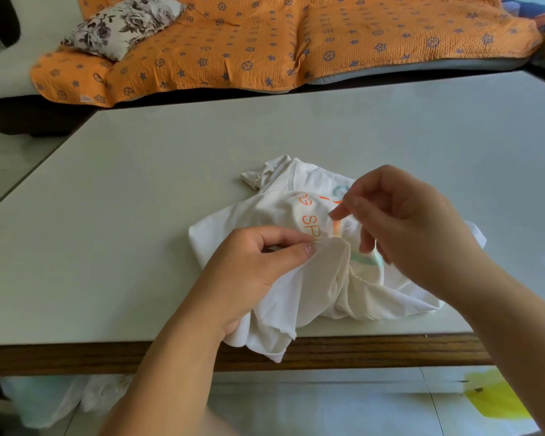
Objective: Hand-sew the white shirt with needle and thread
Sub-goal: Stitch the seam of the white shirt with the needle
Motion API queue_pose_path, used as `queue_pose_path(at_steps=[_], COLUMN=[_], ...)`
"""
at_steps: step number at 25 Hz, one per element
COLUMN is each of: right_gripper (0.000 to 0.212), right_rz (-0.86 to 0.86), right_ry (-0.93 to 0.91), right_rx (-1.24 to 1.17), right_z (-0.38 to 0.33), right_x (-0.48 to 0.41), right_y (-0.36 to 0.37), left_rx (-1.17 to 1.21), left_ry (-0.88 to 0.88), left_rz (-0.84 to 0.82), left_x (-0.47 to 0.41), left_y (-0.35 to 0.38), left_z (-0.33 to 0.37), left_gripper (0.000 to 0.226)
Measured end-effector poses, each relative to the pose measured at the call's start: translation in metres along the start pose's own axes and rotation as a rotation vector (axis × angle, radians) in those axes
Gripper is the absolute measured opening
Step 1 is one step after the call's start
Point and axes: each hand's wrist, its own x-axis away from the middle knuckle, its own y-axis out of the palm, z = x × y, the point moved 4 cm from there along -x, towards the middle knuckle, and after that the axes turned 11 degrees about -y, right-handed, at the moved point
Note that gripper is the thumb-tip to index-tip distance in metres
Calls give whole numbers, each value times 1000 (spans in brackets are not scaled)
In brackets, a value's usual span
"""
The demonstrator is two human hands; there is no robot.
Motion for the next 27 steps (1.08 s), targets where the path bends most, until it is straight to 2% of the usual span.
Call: queue_pose_path(at_steps=[2, 4, 11, 15, 18, 24, 27], right_gripper=[14, 16, 23, 24, 25, 23, 22], right_rz=[-148, -208, -278, -308, -321, -328, -343], right_ry=[-2, -2, 9, 3, -2, -11, -9], right_rx=[124, 132, 127, 155, 144, 101, 91], right_z=[-5, -5, -6, -7, -7, -5, -3], right_x=[5, 9, 11, 11, 11, 11, 10], right_y=[7, 9, 9, 9, 10, 11, 12], left_rx=[-14, -31, -94, -99, -97, -80, -45], left_ry=[18, 33, 60, 80, 83, 69, 63], left_rz=[12, 29, 76, 92, 96, 77, 46], left_x=[1, 1, 5, 4, 4, 1, 0], left_y=[-2, -4, -6, -5, -6, -8, -8], left_z=[1, 1, 3, 4, 4, 1, 0], left_gripper=[8, 7, 3, 17, 19, 6, 7])
